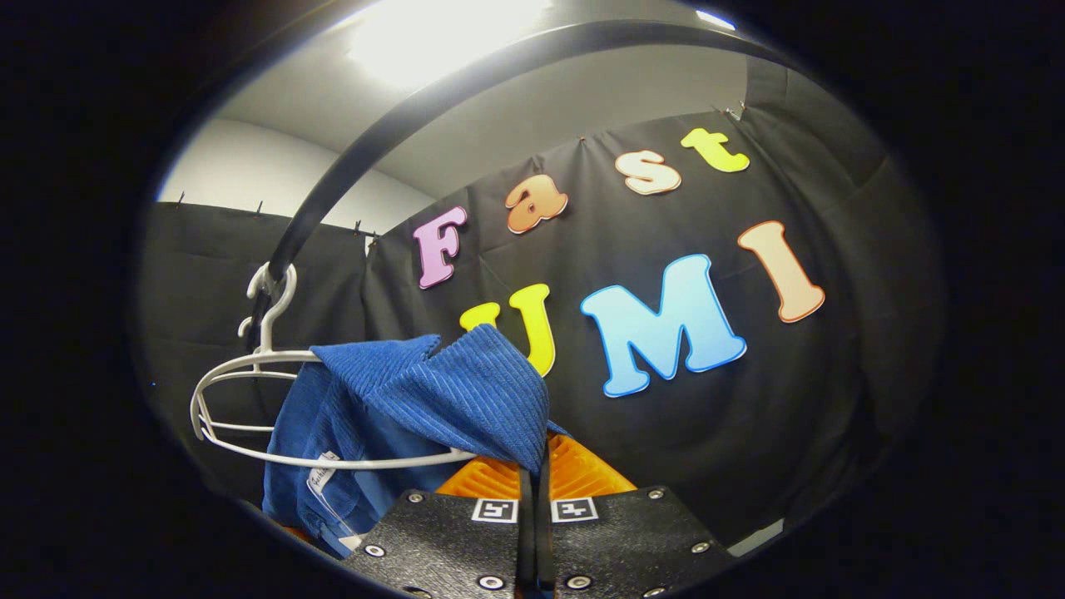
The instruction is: Grasp the clothes on the hanger with both hands and then place them into the laundry hamper below.
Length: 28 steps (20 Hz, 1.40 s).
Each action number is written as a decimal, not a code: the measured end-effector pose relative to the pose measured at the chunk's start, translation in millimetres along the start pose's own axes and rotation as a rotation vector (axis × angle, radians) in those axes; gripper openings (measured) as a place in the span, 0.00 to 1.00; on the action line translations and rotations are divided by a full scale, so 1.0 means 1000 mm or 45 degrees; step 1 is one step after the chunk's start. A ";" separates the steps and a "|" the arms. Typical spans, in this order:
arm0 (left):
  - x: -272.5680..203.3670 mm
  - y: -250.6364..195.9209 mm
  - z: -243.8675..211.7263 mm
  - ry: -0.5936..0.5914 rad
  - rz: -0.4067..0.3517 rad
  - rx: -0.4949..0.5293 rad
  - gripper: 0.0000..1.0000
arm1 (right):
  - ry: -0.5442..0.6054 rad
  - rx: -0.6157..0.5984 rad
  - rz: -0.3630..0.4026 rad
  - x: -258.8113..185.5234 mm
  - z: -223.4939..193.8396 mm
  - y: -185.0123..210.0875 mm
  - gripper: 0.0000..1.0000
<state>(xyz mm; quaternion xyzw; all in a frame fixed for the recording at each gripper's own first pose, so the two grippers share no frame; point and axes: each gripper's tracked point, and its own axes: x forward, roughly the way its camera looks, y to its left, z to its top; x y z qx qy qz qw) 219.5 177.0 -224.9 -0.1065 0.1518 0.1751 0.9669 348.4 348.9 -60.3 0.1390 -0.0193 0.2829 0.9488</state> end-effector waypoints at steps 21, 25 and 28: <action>-0.009 -0.086 0.098 -0.309 -0.169 -0.015 0.03 | -0.058 -0.318 -0.335 0.009 0.007 -0.087 0.00; 0.009 -0.101 0.057 -0.140 -0.221 0.050 0.01 | 0.019 -0.421 -0.323 -0.006 -0.017 -0.087 0.00; 0.001 -0.115 0.051 -0.129 -0.256 0.037 0.05 | 0.074 -0.464 -0.298 -0.019 -0.034 -0.090 0.00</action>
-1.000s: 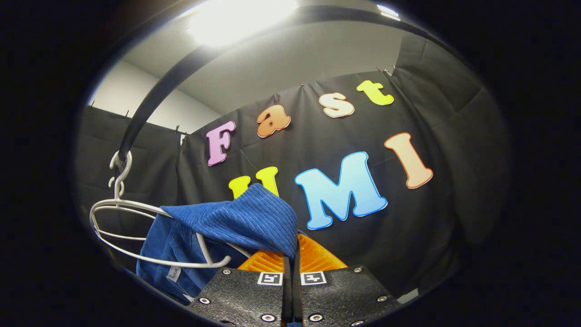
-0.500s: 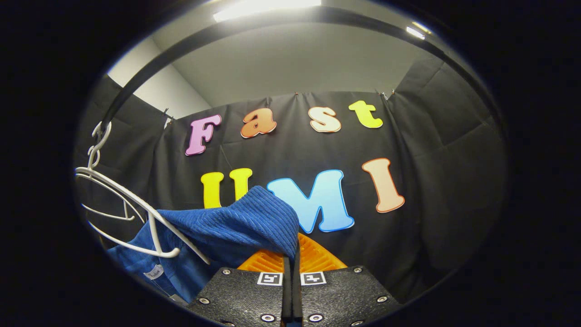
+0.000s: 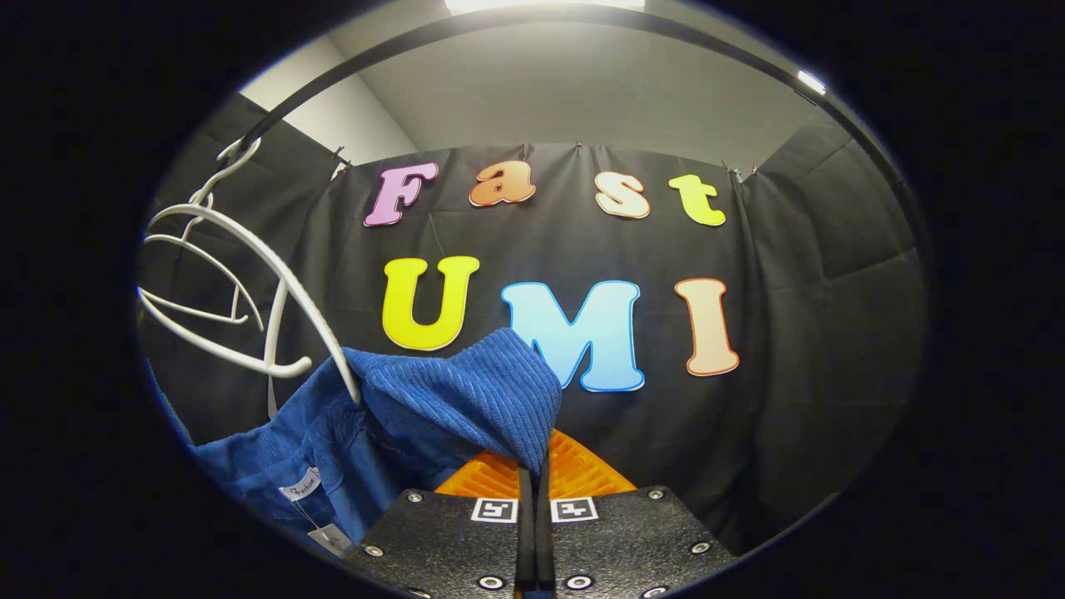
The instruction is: Grasp the clothes on the hanger with both hands and then place them into the laundry hamper below.
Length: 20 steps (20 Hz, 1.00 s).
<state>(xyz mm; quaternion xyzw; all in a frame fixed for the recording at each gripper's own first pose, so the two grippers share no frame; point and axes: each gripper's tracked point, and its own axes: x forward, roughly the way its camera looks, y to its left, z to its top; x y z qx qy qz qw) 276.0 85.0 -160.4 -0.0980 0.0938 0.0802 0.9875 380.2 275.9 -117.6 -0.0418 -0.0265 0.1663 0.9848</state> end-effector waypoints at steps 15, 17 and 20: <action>-0.181 0.078 -0.060 0.210 0.070 -0.085 0.05 | 0.384 0.091 0.108 -0.172 -0.054 0.015 0.00; -0.212 0.097 -0.061 0.237 0.044 -0.085 0.03 | 0.423 0.059 0.091 -0.211 -0.052 0.019 0.00; -0.246 0.127 -0.073 0.299 -0.025 -0.047 0.05 | 0.486 0.030 0.044 -0.262 -0.052 0.039 0.00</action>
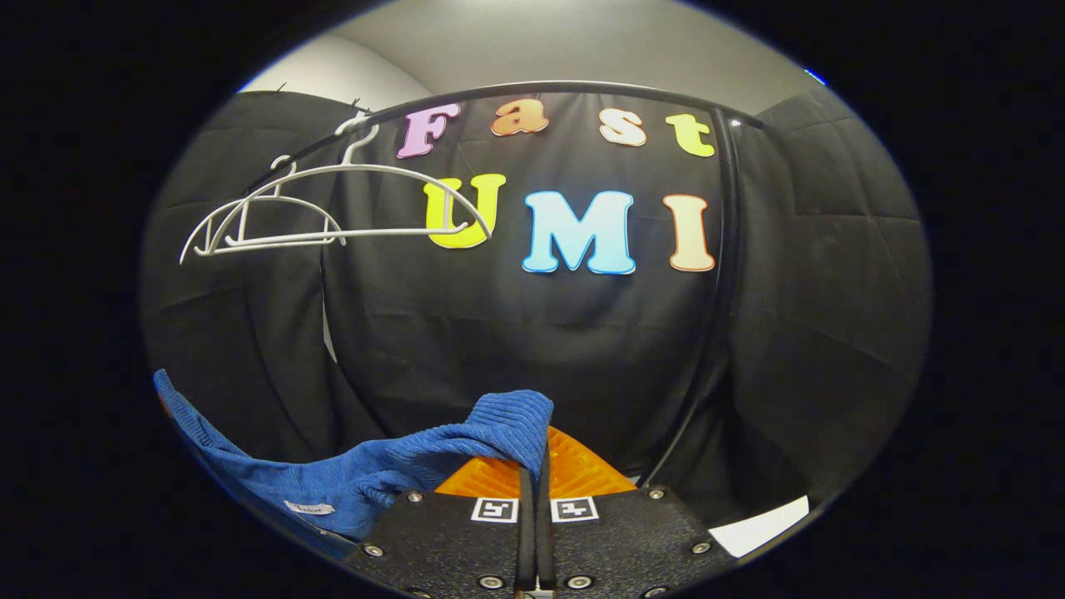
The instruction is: Grasp the clothes on the hanger with both hands and then place them into the laundry hamper below.
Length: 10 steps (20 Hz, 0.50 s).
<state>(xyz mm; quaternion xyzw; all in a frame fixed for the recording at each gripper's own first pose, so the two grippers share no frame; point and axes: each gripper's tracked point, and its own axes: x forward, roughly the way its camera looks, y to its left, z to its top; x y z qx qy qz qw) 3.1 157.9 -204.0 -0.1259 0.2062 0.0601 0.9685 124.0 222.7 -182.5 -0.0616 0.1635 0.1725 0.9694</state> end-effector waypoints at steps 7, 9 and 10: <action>-0.055 0.044 -0.053 0.076 -0.125 0.051 0.05 | 0.044 0.108 -0.049 -0.094 -0.018 0.055 0.00; -0.069 0.047 -0.059 0.091 -0.151 0.045 0.01 | 0.074 0.115 -0.056 -0.114 -0.030 0.061 0.00; -0.074 0.049 -0.060 0.085 -0.163 0.060 0.01 | 0.084 0.126 -0.061 -0.120 -0.034 0.063 0.00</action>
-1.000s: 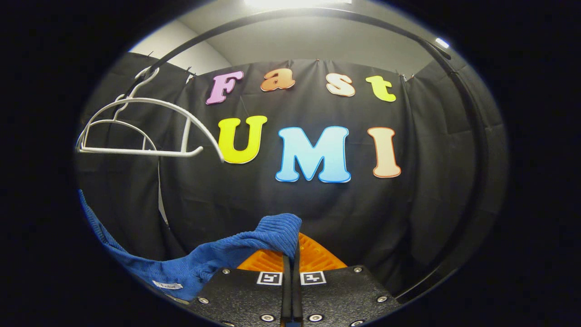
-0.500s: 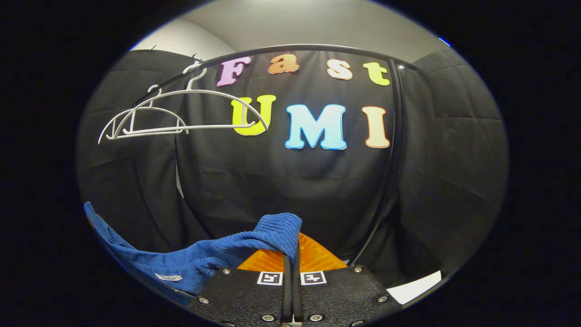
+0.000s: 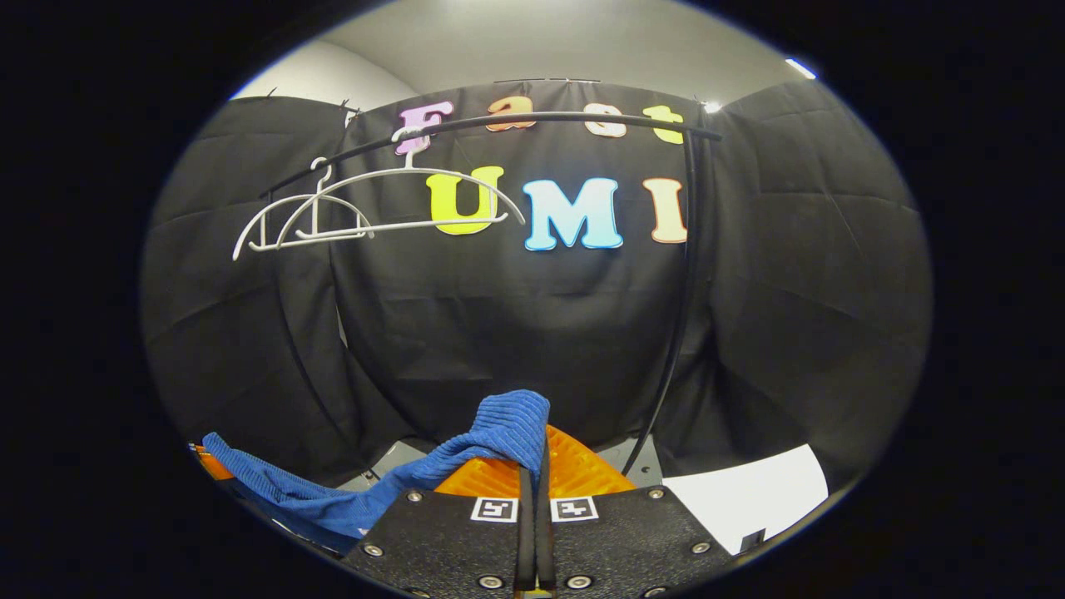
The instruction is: Grasp the clothes on the hanger with both hands and then place them into the laundry hamper below.
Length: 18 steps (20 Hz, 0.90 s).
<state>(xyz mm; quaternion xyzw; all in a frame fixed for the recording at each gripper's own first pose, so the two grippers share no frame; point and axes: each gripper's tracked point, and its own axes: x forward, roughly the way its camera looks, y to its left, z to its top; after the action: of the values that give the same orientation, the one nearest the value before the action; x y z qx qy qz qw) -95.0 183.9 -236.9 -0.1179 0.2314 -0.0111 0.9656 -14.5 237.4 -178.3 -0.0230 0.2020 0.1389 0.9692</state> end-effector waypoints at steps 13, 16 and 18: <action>0.071 -0.014 -0.077 0.243 -0.112 0.069 0.01 | 0.286 0.089 -0.072 0.012 -0.118 0.013 0.00; 0.089 -0.015 -0.094 0.296 -0.126 0.065 0.01 | 0.356 0.136 -0.093 0.019 -0.146 0.016 0.02; 0.102 -0.014 -0.104 0.331 -0.147 0.075 0.05 | 0.393 0.169 -0.102 0.026 -0.160 0.021 0.01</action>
<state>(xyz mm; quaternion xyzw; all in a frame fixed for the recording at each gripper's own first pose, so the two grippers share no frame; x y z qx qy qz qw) -50.6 139.1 -369.1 -0.1002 0.3471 -0.0888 0.9282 -59.6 248.5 -335.2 0.0119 0.3560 0.0812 0.9309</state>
